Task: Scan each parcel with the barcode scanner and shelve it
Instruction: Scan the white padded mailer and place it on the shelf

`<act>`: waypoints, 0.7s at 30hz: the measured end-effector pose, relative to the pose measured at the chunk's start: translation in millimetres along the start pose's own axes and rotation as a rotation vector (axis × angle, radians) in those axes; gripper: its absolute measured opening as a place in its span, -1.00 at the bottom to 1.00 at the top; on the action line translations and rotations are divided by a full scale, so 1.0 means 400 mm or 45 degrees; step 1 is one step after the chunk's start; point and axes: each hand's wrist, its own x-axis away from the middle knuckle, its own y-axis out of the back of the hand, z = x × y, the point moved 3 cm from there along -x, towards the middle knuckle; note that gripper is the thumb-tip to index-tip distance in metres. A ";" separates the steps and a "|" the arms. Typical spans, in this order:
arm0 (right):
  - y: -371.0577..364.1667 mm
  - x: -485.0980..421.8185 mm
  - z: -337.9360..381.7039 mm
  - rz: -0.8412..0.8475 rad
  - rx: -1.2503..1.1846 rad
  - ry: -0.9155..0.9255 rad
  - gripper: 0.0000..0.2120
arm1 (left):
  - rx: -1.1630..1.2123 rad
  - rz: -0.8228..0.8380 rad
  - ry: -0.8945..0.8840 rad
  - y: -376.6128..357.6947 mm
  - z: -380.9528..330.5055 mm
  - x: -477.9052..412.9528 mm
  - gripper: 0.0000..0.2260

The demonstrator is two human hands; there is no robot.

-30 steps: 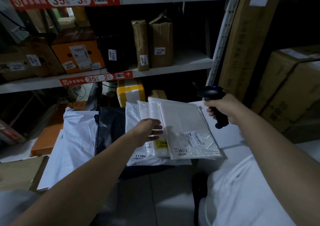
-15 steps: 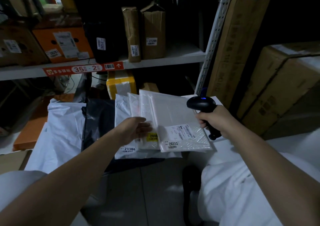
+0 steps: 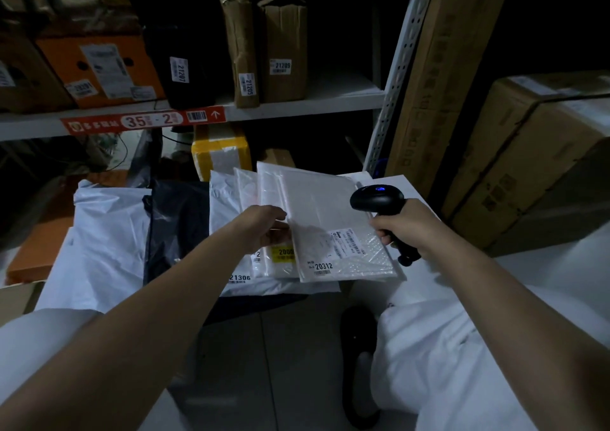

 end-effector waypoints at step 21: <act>0.111 0.036 -0.134 0.142 0.627 0.095 -0.79 | -0.358 -0.474 0.006 -0.030 0.008 -0.064 -0.83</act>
